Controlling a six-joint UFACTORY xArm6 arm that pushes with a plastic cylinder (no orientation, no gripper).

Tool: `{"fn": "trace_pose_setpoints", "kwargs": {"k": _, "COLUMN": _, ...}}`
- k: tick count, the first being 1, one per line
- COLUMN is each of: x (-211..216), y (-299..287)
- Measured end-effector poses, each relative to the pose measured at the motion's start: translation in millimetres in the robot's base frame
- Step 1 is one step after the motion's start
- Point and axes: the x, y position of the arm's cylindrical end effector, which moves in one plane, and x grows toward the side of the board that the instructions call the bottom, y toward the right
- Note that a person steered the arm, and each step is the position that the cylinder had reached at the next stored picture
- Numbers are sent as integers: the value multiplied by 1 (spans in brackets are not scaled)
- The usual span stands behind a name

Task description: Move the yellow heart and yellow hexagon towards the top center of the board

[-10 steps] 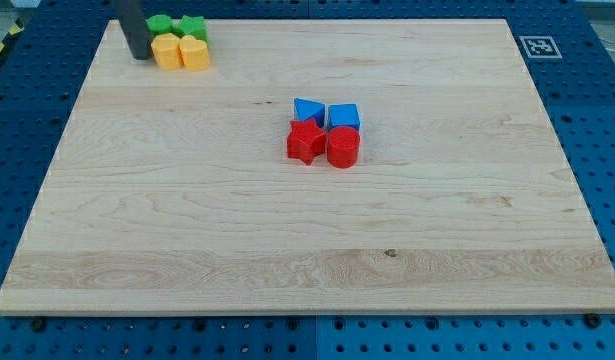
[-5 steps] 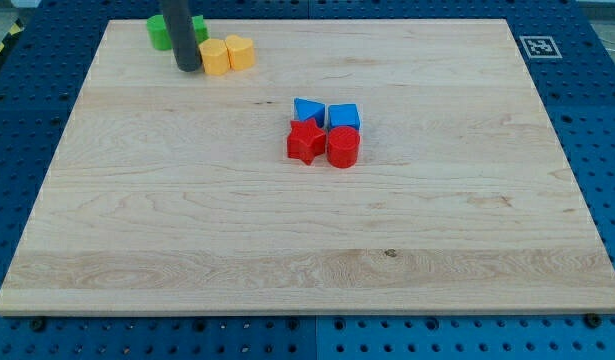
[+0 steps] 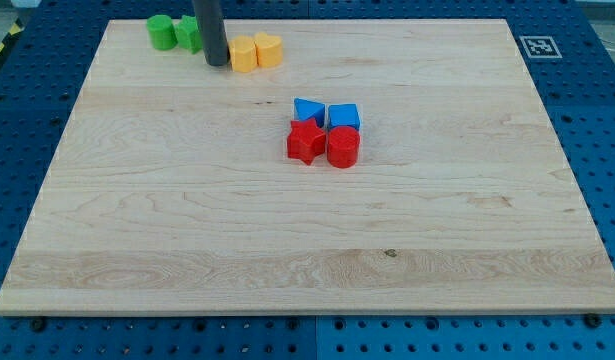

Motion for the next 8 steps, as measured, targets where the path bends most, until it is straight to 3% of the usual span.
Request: {"fn": "trace_pose_setpoints", "kwargs": {"k": 8, "x": -21, "y": 49}}
